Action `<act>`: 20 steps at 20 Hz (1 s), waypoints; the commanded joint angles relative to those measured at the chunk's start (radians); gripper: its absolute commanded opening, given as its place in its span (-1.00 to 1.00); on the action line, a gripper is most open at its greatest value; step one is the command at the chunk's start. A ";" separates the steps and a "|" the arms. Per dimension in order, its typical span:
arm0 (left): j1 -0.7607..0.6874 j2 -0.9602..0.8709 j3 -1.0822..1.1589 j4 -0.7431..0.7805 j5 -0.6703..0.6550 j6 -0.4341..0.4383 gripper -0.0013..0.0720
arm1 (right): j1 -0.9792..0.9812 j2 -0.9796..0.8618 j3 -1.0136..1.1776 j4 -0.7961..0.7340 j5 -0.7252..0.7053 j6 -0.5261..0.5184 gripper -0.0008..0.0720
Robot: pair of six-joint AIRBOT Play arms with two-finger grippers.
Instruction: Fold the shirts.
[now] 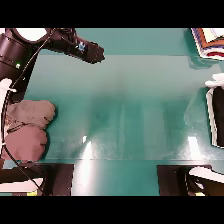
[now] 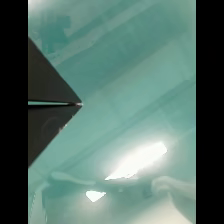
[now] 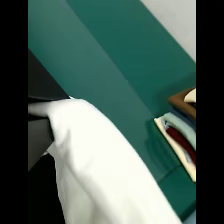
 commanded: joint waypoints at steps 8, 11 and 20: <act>0.000 0.000 0.000 0.000 -0.002 0.050 -0.89 | -0.003 0.209 -0.214 -0.624 0.224 0.228 -0.91; 0.000 0.000 0.000 0.000 -0.008 0.066 -0.89 | -0.003 0.258 -0.331 -0.754 0.251 0.245 -0.72; 0.000 0.000 0.000 0.000 -0.038 0.065 -0.89 | 0.193 0.323 -0.297 -0.567 0.198 0.243 0.91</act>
